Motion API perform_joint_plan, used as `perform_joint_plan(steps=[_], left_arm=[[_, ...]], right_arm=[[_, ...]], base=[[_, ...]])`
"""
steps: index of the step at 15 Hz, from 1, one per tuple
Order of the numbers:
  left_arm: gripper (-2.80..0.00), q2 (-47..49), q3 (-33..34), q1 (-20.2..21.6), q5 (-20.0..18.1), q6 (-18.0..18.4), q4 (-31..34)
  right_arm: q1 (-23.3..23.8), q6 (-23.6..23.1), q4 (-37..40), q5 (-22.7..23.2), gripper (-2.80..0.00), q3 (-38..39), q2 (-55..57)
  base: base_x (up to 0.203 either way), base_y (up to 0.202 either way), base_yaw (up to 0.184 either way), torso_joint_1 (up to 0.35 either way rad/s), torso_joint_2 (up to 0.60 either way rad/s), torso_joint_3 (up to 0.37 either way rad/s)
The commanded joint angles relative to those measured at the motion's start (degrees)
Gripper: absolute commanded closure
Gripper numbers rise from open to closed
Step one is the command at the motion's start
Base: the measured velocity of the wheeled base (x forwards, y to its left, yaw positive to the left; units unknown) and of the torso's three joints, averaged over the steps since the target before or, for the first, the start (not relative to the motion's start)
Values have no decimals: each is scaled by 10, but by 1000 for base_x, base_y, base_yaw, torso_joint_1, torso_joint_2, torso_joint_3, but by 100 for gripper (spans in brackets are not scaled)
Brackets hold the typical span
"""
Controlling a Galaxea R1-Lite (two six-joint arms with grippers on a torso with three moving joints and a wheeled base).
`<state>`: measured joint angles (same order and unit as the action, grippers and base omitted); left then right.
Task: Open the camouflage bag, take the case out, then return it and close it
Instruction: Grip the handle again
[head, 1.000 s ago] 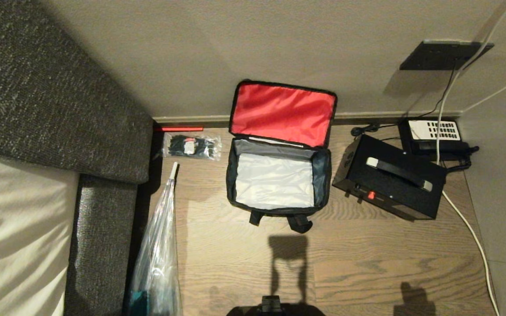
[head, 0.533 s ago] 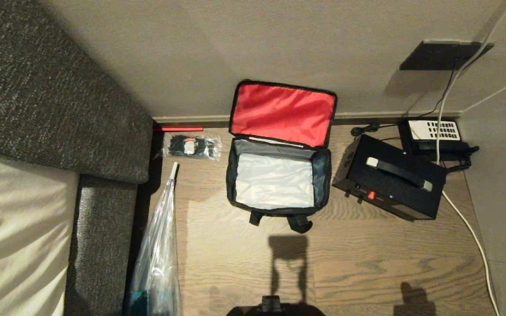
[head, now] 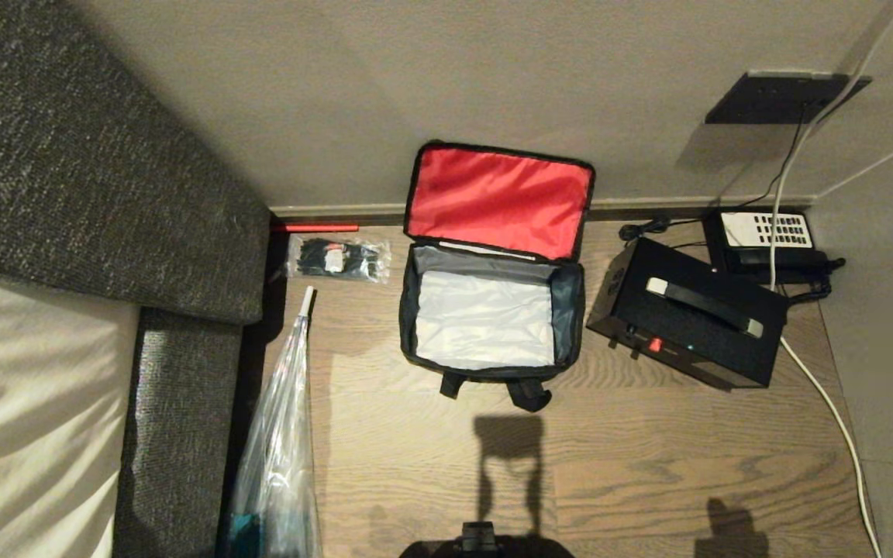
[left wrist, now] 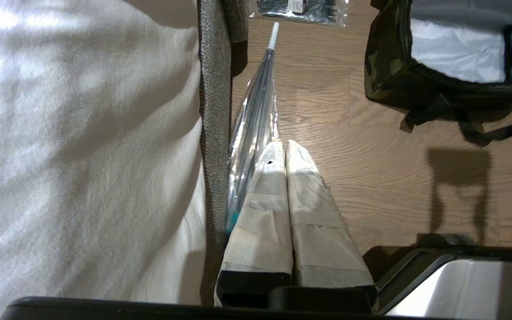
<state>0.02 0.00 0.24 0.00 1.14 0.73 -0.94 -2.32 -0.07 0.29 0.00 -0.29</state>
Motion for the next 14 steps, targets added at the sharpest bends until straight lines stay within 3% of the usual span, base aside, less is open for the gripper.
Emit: perform_joint_plan(steps=[1,9,14], left_arm=[[0,0,2,0,-3,24,0],[0,-1,2,0,-2,17,0],[0,-1,2,0,0,19,-4]], right_arm=[[0,-1,0,1,0,0,2],[0,-1,0,1,0,0,1],[0,-1,0,0,0,0,1]], base=[[0,0,0,2,3,37],[0,0,0,2,4,171],[0,0,0,4,0,23]])
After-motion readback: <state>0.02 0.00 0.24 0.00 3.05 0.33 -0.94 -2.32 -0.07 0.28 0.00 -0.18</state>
